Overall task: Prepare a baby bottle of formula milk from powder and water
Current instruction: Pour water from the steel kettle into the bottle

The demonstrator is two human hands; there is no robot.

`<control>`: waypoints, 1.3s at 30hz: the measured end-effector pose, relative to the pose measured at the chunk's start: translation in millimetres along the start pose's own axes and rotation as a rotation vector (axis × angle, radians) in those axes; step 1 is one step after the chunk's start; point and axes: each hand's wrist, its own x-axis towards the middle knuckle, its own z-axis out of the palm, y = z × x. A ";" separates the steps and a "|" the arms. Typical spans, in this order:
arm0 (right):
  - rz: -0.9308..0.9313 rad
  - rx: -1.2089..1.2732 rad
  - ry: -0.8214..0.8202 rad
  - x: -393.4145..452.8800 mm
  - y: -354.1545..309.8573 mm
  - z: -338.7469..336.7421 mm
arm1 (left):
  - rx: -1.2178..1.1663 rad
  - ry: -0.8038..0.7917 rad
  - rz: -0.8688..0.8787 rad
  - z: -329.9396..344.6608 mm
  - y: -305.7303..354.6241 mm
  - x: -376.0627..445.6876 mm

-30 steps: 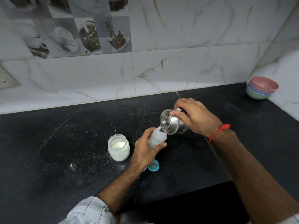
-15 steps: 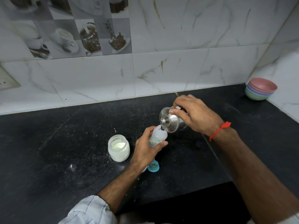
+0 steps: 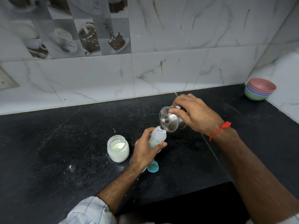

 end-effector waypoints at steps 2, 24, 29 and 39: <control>0.000 -0.001 0.001 0.5 -0.1 0.3 | -0.006 0.000 -0.003 -0.5 1.0 -0.3; 0.003 -0.008 0.002 2.0 0.7 1.4 | -0.041 0.024 -0.002 0.1 -0.2 -1.4; 0.000 -0.009 0.001 1.9 1.0 1.3 | -0.028 0.017 -0.004 -0.7 -0.7 -1.6; -0.009 -0.014 0.018 3.5 1.7 0.0 | -0.030 0.014 -0.013 -0.3 -1.8 -2.2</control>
